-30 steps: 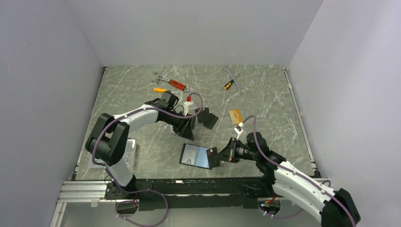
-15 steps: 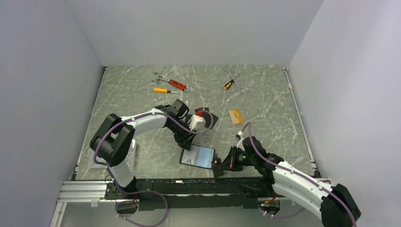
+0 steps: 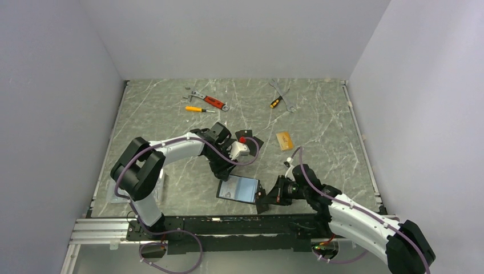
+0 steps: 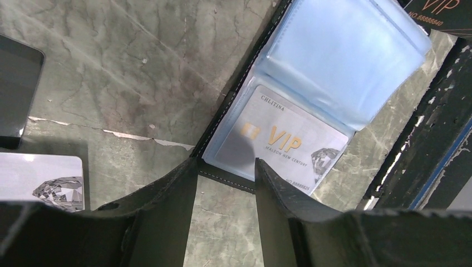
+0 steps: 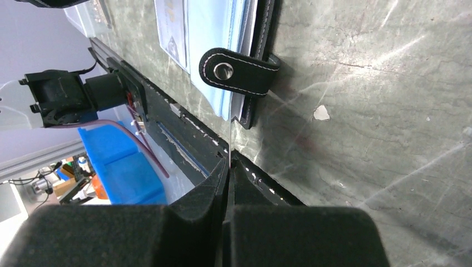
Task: Put the credit cards into the card holder
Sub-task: Insert the credit card into the card holder.
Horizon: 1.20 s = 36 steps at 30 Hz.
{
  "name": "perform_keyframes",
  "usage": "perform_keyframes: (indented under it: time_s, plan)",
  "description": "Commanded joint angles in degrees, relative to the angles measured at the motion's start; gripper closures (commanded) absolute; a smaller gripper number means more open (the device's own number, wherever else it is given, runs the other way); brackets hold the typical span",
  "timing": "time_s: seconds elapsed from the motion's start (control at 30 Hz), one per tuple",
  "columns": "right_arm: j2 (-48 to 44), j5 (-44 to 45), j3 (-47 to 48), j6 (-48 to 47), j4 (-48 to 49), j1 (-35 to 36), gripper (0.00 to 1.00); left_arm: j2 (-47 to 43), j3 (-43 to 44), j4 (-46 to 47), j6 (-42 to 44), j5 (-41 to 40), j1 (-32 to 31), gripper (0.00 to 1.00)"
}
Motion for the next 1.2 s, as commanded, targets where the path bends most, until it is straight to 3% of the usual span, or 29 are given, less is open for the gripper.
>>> perform_keyframes:
  time_s: [0.0, 0.33, 0.8, 1.17]
  plan:
    - [-1.7, -0.3, 0.9, -1.0, 0.2, 0.2, 1.0, 0.4, 0.4, -0.1, 1.6, -1.8, -1.0, 0.52]
    - [-7.2, 0.9, 3.5, -2.4, -8.9, 0.3, 1.0, -0.1, 0.2, 0.1, 1.4, -2.6, -1.5, 0.54]
    - [1.5, -1.2, 1.5, -1.4, 4.9, 0.4, 1.0, -0.2, 0.2, 0.2, 1.4, -2.5, -1.7, 0.55]
    - [2.7, -1.0, -0.5, -0.9, 6.8, 0.7, 1.0, -0.4, 0.2, 0.2, 1.3, -2.6, -1.8, 0.56]
